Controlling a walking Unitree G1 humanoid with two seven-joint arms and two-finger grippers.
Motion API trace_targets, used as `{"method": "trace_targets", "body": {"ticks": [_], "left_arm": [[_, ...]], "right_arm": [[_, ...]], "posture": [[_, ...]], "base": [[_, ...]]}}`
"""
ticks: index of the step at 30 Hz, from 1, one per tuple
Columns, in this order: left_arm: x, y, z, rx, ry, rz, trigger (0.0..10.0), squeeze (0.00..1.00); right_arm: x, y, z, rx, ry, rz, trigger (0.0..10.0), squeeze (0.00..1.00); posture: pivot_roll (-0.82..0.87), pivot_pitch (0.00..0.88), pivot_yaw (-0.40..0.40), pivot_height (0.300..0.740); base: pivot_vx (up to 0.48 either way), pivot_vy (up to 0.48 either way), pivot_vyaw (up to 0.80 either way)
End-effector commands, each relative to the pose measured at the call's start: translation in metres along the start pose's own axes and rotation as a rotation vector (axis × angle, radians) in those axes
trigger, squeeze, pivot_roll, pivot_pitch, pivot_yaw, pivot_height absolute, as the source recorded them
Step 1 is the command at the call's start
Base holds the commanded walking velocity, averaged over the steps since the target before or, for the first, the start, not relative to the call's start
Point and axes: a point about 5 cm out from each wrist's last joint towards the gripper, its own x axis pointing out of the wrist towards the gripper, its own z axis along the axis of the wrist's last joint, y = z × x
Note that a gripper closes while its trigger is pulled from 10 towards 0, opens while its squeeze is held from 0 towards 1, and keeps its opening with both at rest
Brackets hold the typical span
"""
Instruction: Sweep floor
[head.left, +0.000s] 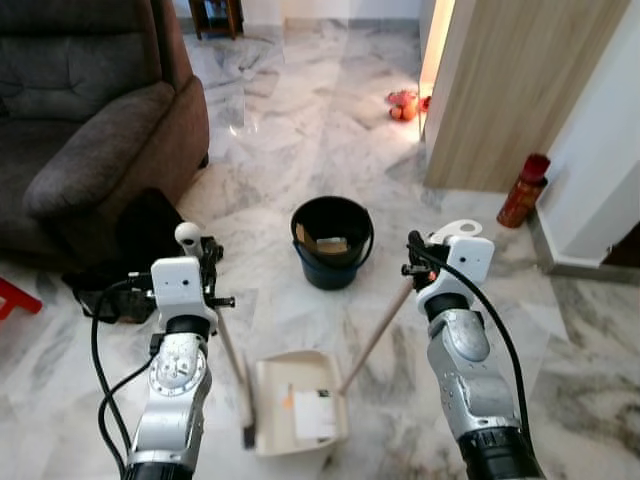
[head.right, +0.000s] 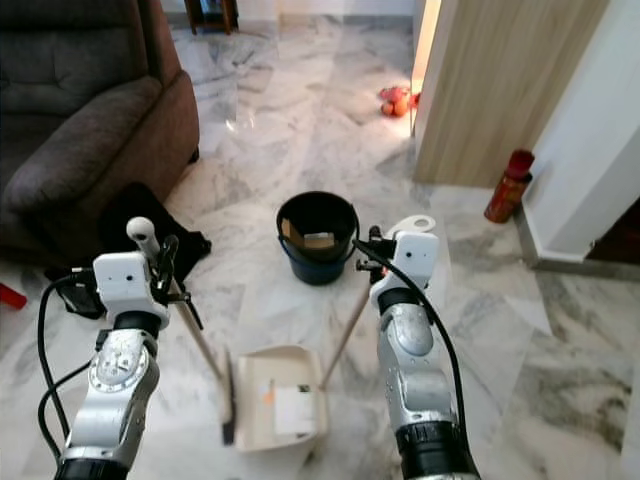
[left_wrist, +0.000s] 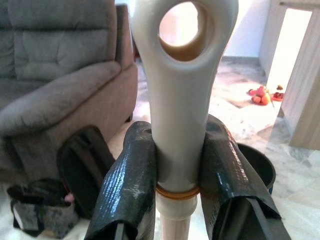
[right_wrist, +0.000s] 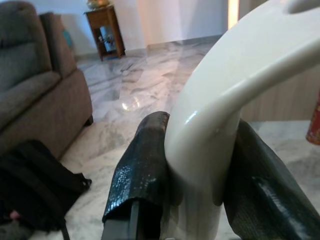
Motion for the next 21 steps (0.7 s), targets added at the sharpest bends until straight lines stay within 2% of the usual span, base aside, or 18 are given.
{"method": "trace_targets", "body": {"ticks": [1, 21], "left_arm": [[0.0015, 0.0069, 0.0070, 0.019, -0.032, 0.019, 10.0, 0.00], [0.0016, 0.0073, 0.0075, 0.020, -0.031, 0.020, 10.0, 0.00]], "right_arm": [[0.0014, 0.0087, 0.0106, 0.028, -0.051, 0.027, 10.0, 0.00], [0.0014, 0.0083, 0.0091, 0.044, -0.037, 0.025, 10.0, 0.00]], "posture": [[0.11, 0.121, 0.024, 0.740], [0.11, 0.127, 0.026, 0.740]], "base": [[0.281, 0.000, 0.00], [0.282, 0.000, 0.00]]}}
